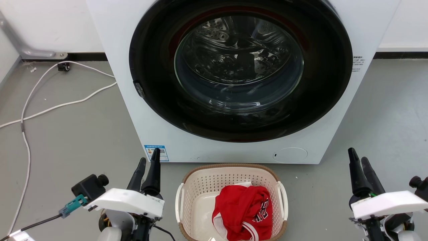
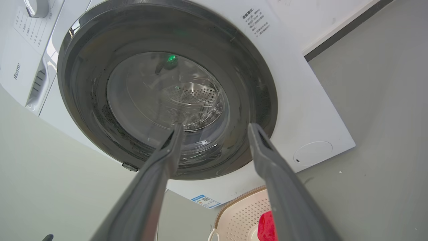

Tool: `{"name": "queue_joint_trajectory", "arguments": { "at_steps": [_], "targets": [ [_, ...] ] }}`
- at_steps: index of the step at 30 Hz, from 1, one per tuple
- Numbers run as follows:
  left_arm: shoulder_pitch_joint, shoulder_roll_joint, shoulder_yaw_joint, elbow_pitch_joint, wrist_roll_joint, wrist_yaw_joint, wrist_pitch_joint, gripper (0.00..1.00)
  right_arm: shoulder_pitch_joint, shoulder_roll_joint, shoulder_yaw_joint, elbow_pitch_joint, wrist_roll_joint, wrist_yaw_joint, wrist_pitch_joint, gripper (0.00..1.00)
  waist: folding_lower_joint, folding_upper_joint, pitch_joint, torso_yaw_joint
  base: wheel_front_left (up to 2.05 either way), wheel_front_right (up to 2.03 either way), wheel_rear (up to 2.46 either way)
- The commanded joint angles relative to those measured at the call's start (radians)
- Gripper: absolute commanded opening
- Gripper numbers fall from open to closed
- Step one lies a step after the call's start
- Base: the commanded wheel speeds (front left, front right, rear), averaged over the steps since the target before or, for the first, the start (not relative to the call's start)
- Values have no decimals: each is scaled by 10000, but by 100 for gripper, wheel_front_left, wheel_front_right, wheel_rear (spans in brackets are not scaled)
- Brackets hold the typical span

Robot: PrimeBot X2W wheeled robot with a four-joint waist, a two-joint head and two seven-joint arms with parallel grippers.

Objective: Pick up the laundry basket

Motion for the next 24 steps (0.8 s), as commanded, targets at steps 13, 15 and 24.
{"name": "queue_joint_trajectory", "arguments": {
  "at_steps": [13,15,24],
  "targets": [
    [-487,115,-657,227,2665,366,-487,100,61,-4,59,-327,-2433,20,-35,100,0,0,-12,13,0,0,0],
    [-520,114,-726,261,2923,415,-543,100,81,5,54,-349,-2734,20,-18,100,0,0,-10,16,0,0,0],
    [-664,176,-1139,508,4236,600,-845,100,153,69,54,-467,-4307,21,-102,100,0,0,-14,16,0,0,0]
  ]
}}
